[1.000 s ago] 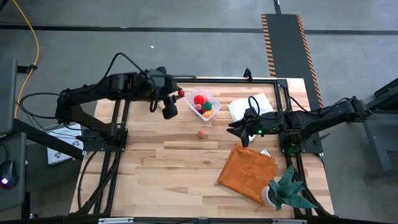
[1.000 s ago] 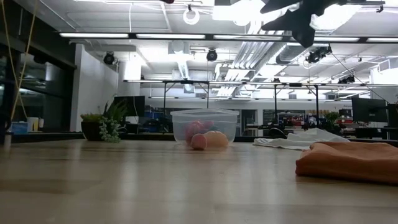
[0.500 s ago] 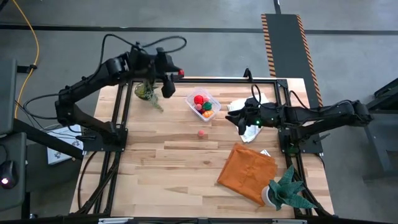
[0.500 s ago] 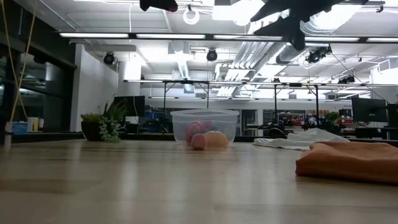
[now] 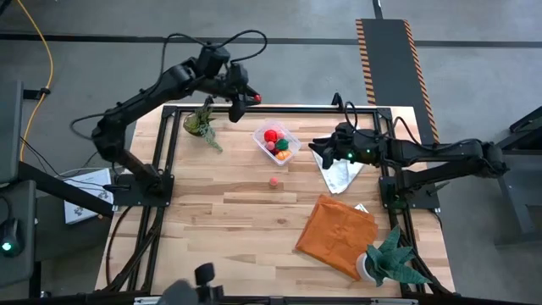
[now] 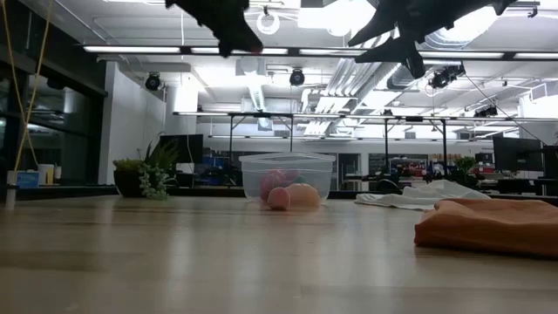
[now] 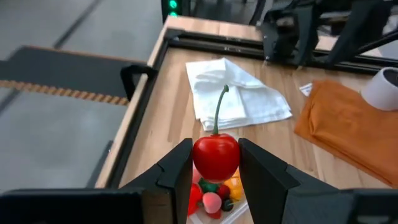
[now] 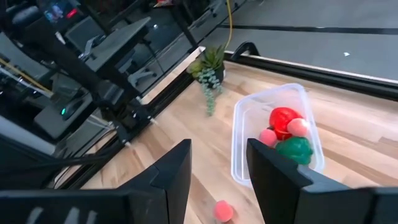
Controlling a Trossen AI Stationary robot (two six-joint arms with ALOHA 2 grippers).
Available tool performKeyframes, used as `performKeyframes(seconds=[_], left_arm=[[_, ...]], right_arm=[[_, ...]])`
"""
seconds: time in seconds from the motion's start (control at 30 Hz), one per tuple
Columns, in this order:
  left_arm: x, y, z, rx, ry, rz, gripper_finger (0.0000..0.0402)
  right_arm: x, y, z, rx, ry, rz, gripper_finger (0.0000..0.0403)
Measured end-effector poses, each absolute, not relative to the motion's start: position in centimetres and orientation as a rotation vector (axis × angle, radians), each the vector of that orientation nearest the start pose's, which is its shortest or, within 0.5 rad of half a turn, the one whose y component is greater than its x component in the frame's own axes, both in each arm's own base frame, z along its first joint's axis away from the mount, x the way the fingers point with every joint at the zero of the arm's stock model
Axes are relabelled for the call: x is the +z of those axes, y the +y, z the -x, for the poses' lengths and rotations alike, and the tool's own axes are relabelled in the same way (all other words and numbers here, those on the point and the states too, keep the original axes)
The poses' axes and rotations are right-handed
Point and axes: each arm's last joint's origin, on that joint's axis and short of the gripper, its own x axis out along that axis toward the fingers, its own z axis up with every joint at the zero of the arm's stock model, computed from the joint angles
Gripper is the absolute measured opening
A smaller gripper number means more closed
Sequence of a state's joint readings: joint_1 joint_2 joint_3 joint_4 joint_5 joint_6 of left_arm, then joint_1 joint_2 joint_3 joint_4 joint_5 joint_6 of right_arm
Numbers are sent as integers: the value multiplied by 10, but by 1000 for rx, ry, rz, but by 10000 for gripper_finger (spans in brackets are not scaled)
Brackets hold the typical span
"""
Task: Pick and placing Produce into tupperware
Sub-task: Put the red cherry into the transparent bin
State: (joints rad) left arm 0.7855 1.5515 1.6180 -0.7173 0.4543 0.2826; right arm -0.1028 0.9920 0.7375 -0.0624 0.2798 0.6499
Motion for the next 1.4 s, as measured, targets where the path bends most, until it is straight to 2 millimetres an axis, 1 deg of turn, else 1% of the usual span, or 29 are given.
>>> performKeyframes(seconds=[0.13,0.33,0.67,0.9,1.07,1.4], left_arm=[[366,240,-254,217,604,146,113],[339,253,-269,175,663,170,113],[302,269,-284,134,743,184,113],[273,278,-293,112,820,201,113],[261,273,-298,32,876,131,113],[258,256,-314,-128,874,-157,113]], right_arm=[[291,-34,-216,-485,177,-614,144],[291,-35,-216,-489,177,-615,144],[289,-35,-215,-492,195,-606,144],[288,-35,-215,-495,208,-604,144],[288,-35,-215,-498,216,-604,144],[288,-35,-215,-494,211,-634,144]])
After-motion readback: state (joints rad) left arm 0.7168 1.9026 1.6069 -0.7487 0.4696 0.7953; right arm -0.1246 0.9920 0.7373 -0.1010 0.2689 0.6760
